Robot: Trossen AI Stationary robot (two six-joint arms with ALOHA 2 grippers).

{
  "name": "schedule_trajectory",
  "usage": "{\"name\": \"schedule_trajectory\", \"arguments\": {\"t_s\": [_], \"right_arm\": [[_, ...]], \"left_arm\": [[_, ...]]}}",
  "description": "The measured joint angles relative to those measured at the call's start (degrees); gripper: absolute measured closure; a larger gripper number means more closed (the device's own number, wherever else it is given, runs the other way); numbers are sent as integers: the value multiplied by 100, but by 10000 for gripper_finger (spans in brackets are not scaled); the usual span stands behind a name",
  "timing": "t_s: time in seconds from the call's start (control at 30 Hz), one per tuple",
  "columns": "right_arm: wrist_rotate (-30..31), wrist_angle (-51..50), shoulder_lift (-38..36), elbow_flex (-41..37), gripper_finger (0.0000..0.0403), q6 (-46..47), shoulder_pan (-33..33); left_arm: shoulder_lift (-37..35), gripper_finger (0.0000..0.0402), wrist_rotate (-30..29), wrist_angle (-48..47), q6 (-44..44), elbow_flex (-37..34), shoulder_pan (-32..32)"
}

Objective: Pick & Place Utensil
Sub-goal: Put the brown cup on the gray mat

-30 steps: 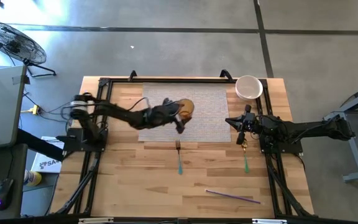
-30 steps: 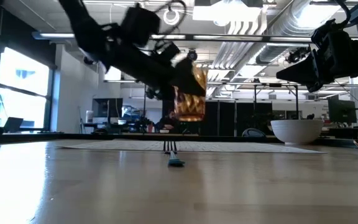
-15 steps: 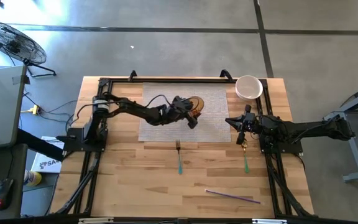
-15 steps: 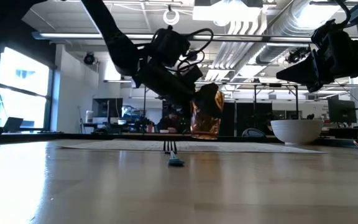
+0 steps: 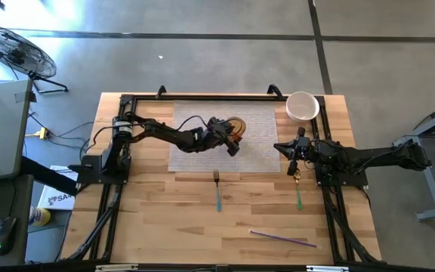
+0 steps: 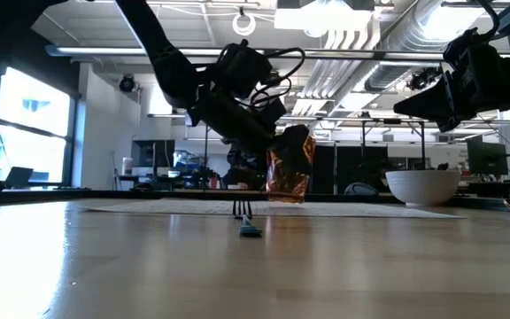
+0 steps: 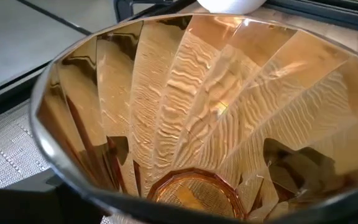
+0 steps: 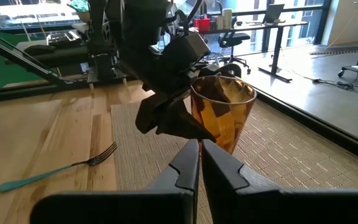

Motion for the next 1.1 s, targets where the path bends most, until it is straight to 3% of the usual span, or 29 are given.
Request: {"name": "schedule_trajectory", "arguments": {"t_s": [0.93, 1.1], "right_arm": [[-4, 1, 0, 0, 391, 0, 0], [-4, 1, 0, 1, 391, 0, 2]], "left_arm": [[-11, 2, 370, -750, -293, -4, 2], [-10, 2, 934, -922, -304, -4, 7]]}}
